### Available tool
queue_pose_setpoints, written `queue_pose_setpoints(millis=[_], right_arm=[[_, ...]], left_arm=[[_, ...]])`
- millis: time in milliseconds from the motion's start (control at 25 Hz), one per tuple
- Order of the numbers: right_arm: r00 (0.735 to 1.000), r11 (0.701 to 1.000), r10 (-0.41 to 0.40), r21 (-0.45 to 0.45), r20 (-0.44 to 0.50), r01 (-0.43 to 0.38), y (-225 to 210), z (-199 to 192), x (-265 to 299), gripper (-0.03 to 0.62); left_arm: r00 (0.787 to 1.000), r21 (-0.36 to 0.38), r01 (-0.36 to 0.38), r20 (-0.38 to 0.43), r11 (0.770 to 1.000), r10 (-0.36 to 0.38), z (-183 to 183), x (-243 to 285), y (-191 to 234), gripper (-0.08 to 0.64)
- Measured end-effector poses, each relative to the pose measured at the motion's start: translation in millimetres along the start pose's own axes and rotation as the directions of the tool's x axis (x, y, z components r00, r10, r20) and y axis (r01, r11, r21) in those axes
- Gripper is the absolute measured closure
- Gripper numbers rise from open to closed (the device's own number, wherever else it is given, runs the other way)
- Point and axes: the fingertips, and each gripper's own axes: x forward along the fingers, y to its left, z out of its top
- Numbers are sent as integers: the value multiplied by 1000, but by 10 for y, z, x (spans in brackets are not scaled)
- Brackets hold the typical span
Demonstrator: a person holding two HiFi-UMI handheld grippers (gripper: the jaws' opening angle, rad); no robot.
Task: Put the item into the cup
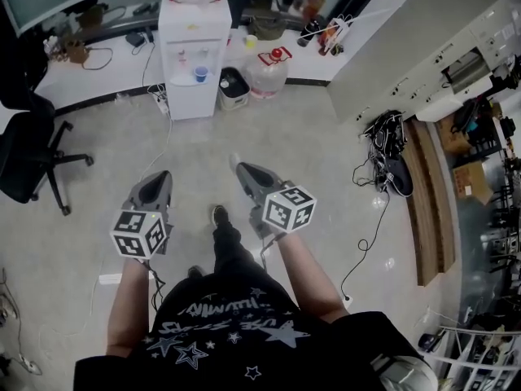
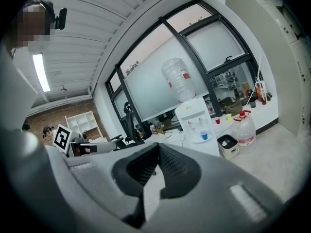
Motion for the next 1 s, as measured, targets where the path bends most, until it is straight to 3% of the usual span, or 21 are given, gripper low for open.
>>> queue_pose_setpoints(millis=[320, 720, 1000], right_arm=[[1000, 999, -5, 45, 2, 5, -722, 391, 495, 592], [999, 997, 48, 64, -9, -47, -1374, 843, 853, 592], [995, 993, 99, 72, -28, -97, -1758, 1024, 1119, 592]], left_arm=[[999, -43, -22, -48, 999, 20, 217, 794, 227, 554], [998, -19, -39, -53, 999, 38, 674, 1602, 273, 554], [995, -107, -96, -49, 990, 91, 772, 2049, 436, 554]])
